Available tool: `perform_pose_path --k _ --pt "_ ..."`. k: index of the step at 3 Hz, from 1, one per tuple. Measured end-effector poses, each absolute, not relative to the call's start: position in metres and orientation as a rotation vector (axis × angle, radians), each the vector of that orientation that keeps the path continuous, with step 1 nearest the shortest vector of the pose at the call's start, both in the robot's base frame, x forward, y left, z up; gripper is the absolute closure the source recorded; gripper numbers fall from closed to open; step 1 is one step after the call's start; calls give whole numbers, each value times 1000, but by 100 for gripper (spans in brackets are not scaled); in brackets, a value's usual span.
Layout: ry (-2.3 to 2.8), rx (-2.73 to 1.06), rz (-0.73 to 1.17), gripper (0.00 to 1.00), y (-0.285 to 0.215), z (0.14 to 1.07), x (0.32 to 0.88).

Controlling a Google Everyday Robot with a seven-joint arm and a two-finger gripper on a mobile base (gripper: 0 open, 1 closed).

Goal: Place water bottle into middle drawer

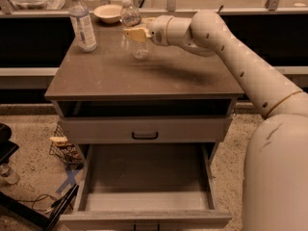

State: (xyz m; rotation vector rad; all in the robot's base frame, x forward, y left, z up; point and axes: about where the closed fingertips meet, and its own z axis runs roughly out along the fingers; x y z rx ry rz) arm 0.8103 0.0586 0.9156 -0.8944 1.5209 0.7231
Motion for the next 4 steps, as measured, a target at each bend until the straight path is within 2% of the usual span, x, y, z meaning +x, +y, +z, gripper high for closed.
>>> perform_pose_path --k 1,3,4 --pt "1520 -897 727 100 62 915 810" --pt "1505 -838 763 100 76 978 806" --pt "1481 -794 756 100 68 1019 778"
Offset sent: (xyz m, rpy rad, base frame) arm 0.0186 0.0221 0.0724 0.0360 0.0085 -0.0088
